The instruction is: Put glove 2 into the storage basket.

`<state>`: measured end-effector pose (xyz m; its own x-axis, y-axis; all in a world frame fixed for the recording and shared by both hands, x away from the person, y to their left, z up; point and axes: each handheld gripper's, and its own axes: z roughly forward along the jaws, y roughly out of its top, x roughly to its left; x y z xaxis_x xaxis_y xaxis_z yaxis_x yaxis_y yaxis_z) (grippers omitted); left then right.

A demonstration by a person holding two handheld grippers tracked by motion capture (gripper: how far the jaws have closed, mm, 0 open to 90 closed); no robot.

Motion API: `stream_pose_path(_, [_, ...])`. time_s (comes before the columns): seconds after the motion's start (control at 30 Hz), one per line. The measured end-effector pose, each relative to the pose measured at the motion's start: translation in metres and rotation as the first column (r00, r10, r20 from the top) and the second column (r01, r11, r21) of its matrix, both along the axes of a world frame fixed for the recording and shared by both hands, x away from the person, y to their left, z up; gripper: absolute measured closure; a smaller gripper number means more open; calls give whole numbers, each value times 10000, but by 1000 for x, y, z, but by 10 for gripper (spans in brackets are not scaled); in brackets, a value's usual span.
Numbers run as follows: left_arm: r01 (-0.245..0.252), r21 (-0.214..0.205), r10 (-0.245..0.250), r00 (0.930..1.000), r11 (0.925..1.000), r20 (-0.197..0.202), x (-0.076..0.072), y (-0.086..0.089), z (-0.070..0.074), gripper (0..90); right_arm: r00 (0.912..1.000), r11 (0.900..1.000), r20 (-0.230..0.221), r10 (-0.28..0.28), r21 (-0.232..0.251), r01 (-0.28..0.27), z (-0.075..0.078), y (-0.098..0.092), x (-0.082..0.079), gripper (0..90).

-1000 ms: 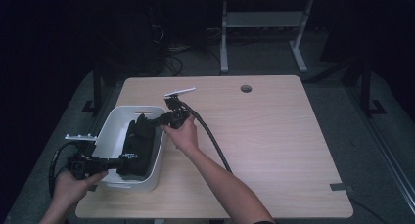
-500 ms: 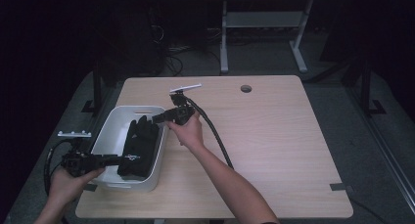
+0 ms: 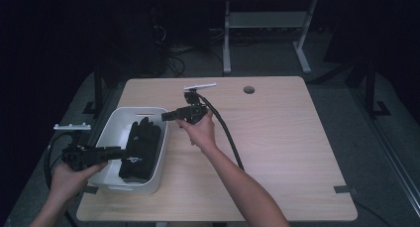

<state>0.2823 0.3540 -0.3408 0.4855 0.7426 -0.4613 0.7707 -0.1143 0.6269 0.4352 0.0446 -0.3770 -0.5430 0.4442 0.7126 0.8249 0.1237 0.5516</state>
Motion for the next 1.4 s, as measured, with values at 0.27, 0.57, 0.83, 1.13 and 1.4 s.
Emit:
stream_pose_path(0.27, [257,-73,-256,9997,9996,20,5,-12,3,503,9997,9996,97,-212,182,211,5,-15,2,613])
stream_pose_path(0.57, [508,-97,-507,9986,9987,115,9,-28,7,478,9996,9986,34,-275,459,273,9,-27,2,572])
stream_pose_path(0.83, [638,-161,-637,9979,9978,89,11,-41,7,436,9997,9977,98,-239,642,232,13,-37,1,523])
stream_pose_path(1.13, [930,-154,-928,9956,9955,149,15,-57,9,420,9989,9952,144,-451,874,437,16,-57,0,499])
stream_pose_path(1.4, [1083,-190,-1082,9941,9939,53,17,-70,4,384,9978,9922,133,-650,1073,633,17,-71,-1,483])
